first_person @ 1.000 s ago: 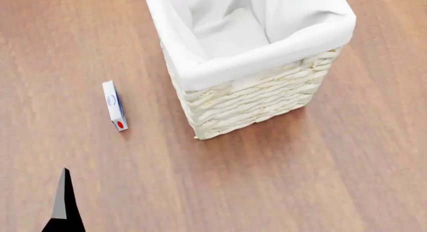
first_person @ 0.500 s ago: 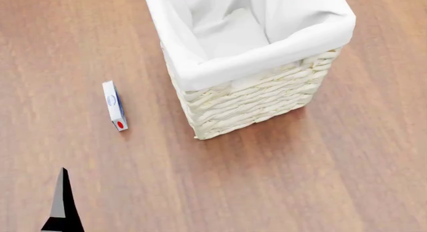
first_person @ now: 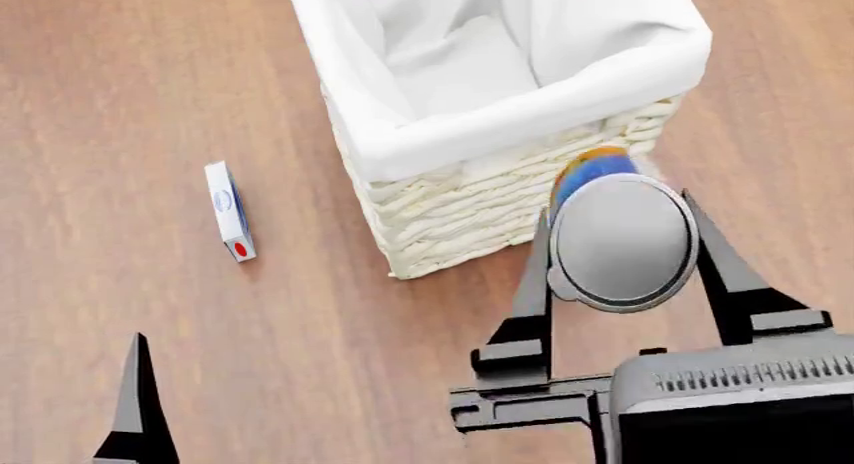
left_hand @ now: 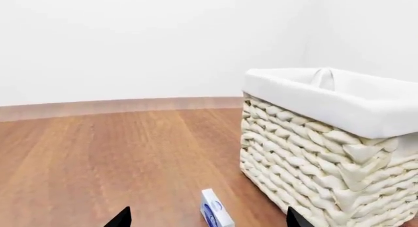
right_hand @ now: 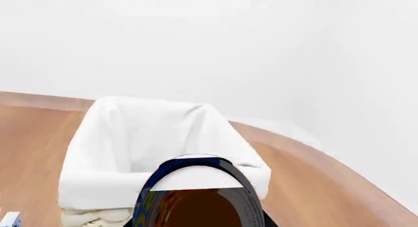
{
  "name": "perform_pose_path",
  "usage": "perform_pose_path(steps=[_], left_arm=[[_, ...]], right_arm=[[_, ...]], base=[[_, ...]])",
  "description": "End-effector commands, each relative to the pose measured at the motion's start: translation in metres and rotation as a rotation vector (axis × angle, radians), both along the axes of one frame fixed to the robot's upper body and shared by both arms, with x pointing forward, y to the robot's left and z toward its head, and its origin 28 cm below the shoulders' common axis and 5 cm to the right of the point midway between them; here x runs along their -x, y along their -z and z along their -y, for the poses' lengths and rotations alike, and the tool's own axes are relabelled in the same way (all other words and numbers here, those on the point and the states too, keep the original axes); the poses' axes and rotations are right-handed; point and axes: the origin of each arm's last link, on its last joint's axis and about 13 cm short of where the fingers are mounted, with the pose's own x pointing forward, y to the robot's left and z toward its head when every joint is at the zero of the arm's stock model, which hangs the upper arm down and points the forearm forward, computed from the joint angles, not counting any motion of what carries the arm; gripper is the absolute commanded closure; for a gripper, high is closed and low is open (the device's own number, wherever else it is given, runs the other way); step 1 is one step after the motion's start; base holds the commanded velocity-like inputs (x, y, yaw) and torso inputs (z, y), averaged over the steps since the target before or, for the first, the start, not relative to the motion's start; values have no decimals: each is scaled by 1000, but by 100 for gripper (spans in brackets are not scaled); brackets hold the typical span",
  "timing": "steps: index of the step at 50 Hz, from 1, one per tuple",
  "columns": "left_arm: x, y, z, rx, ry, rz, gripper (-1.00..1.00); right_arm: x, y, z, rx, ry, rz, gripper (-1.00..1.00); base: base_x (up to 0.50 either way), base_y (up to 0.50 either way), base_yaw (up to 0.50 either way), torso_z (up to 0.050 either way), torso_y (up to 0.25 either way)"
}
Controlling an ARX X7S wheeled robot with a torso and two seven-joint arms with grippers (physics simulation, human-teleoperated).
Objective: Pick up the alphabet soup and the cream cheese box, and put them in the basket.
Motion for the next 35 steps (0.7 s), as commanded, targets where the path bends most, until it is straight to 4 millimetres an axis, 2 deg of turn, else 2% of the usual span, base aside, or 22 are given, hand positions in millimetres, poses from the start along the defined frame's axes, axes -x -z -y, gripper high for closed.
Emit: perform_pose_path(steps=[1,6,10,13,17,19,22,25,26,29,32,35], left_arm=[[-1,-1,1,-9,3,3,-100],[-1,-1,1,-10,1,3,-100],[0,-1,2,-5,7,3,-100],[0,-1,3,-1,15,7,-100],[0,-1,3,0,20,7,-100],[0,0,3,1,21,6,-100],[-1,1,2,1,21,5,-100],[-1,0,2,-2,23,4,-100],[-1,0,2,-2,23,4,-100],[0,-2,3,-1,30,9,-100],[0,-3,1,5,19,15,-100],[-1,-2,-1,3,9,11,-100]], right_arm=[[0,-110,-11,141,-79,518,100],[-9,-135,-12,127,-115,542,100],[-31,-149,-12,91,-167,501,100],[-55,-156,-12,49,-223,423,100],[-78,-178,-14,39,-252,378,100],[-92,-188,-15,14,-287,312,100],[-102,-201,-14,-22,-329,233,100],[-123,-218,-13,-53,-377,64,100],[-123,-218,-13,-53,-377,64,100],[-149,-228,-12,-2,-276,-61,100],[-166,-226,-8,45,-238,-148,100],[-172,-221,-6,67,-210,-182,100]], base=[[0,0,0,0,0],[0,0,0,0,0],[0,0,0,0,0],[0,0,0,0,0],[0,0,0,0,0],[0,0,0,0,0],[0,0,0,0,0],[0,0,0,0,0],[0,0,0,0,0],[0,0,0,0,0],[0,0,0,0,0],[0,0,0,0,0]])
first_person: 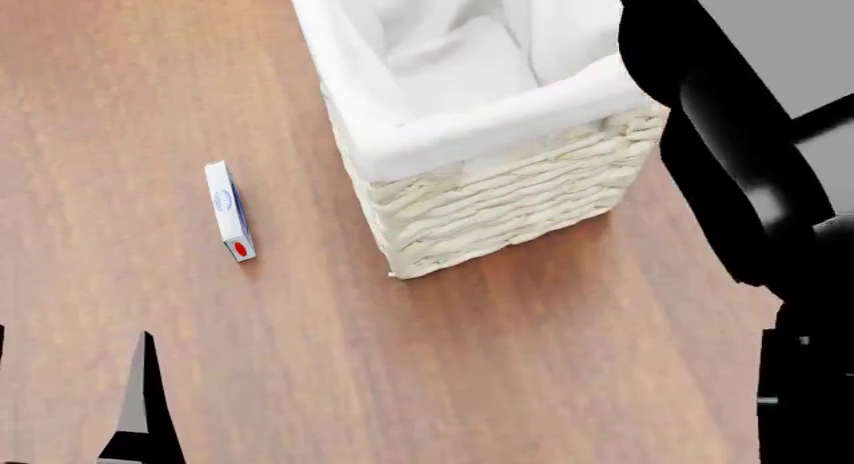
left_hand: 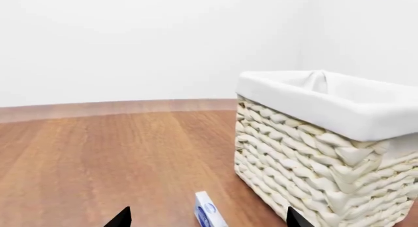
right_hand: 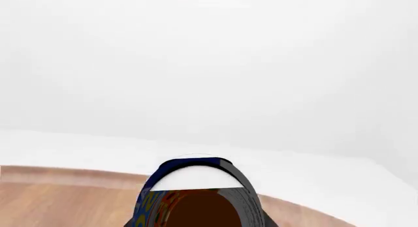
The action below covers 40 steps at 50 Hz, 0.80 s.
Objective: Pick up the alphabet soup and the cream cheese box, and put them in the basket.
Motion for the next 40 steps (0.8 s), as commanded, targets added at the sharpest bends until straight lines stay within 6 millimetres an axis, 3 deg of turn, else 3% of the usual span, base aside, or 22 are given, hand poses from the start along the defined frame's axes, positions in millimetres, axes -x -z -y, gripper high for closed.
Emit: perform_pose_path(steps=[1,10,17,40], left_arm=[[0,0,-3,-1,-15,3,-100],[-1,-2,-2,3,-15,5,-100],[0,-1,-2,4,-10,5,-100],[2,-2,-2,7,-9,11,-100]], right_arm=[[-39,-17,6,134,78,-204,100],[-40,-5,5,173,89,-210,100],[-45,17,-1,209,70,-268,100],[-52,41,-5,240,47,-317,100]], base=[[0,0,0,0,0],[0,0,0,0,0],[0,0,0,0,0],[0,0,0,0,1]])
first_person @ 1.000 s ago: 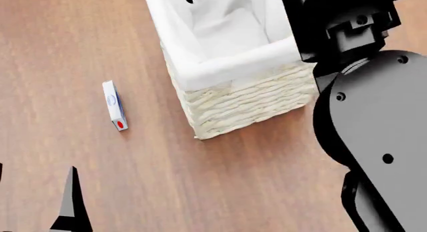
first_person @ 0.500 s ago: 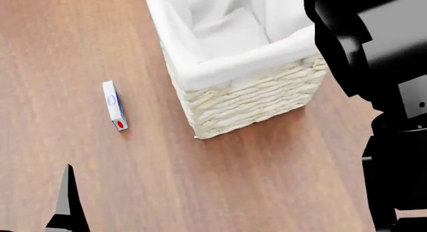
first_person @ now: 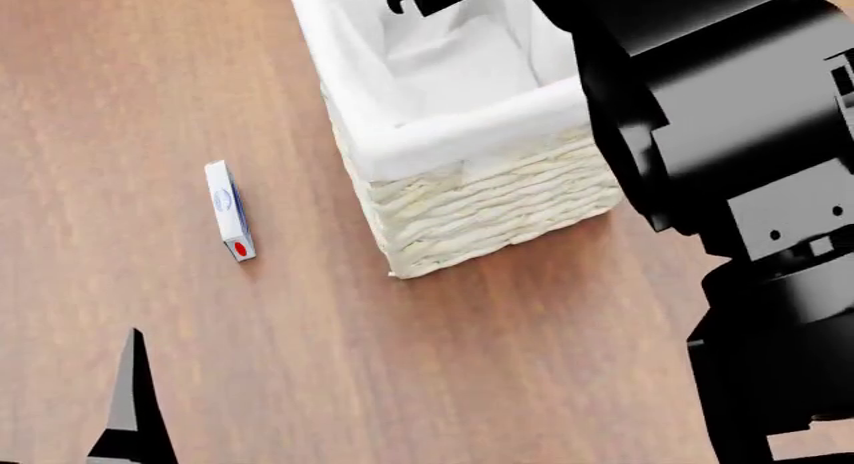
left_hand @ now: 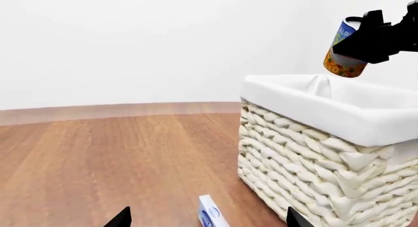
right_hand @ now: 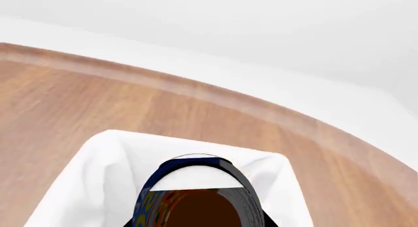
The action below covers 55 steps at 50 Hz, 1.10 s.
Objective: Pick up the alphabet soup and the cream cheese box, and put them in the basket.
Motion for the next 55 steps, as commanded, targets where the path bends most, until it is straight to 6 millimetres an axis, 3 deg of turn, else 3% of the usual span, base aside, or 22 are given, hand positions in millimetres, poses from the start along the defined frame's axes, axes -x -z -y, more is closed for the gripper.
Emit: perform_pose_path(steps=[1,36,47,48,55], left_arm=[[2,0,1,-1,4,1,-100],[1,1,-1,3,1,2,-100],[2,1,1,-2,8,0,-100],[2,1,1,-2,9,0,-100],[2,1,0,-2,8,0,-100]], right_arm=[[-3,2,-3,40,-11,6,100],[-8,22,-11,77,-30,-9,100],[-9,16,-10,67,-26,-9,100],[-9,16,-10,69,-26,-9,-100],[-9,21,-10,73,-27,-11,-100]], base=[[0,0,0,0,0],[0,0,0,0,1],[0,0,0,0,1],[0,0,0,0,0],[0,0,0,0,0]])
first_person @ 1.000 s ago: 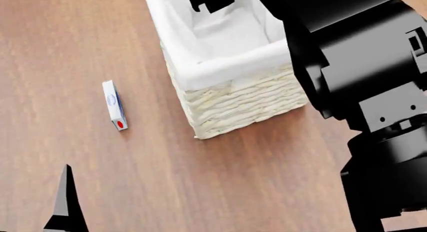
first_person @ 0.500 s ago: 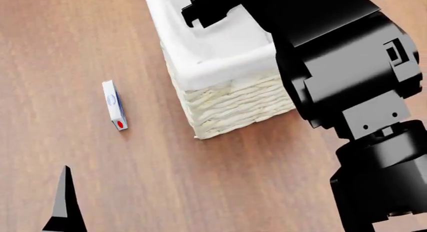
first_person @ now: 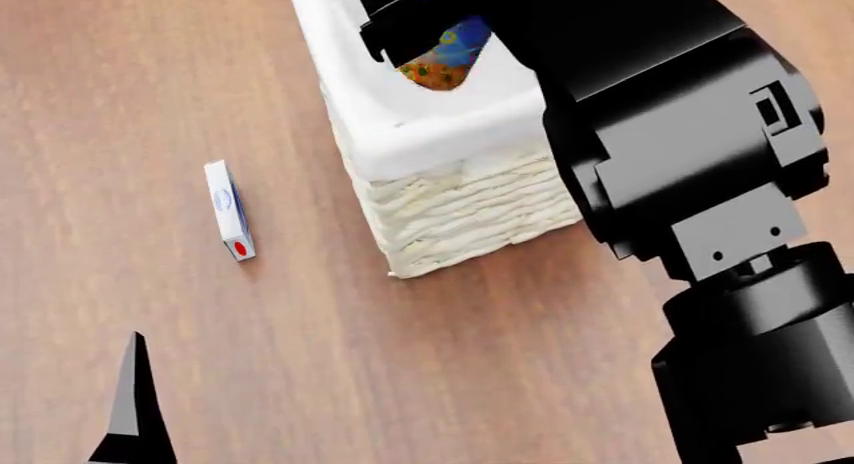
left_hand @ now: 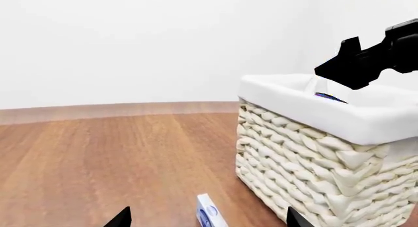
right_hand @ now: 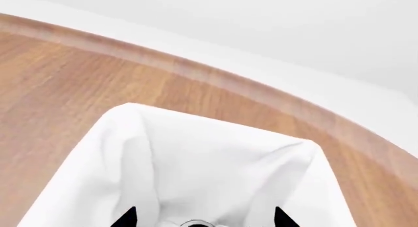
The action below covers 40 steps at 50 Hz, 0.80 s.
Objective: Pick up the alphabet soup and the cream cheese box, and put them in the basket.
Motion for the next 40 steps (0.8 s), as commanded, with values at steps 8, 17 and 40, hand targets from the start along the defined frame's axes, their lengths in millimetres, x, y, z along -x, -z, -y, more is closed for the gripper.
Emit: perform_pose_path(steps=[8,17,40], left_arm=[[0,0,-1,1,-1,0,-100],[0,0,0,0,2,0,-100],[-4,2,1,-1,4,0,-100]], right_arm=[[0,1,-1,16,-2,15,-100],[3,-1,0,21,-5,23,-100],[102,20,15,-118,-4,476,-100]], base=[[0,0,0,0,0],[0,0,0,0,0],[0,0,0,0,0]])
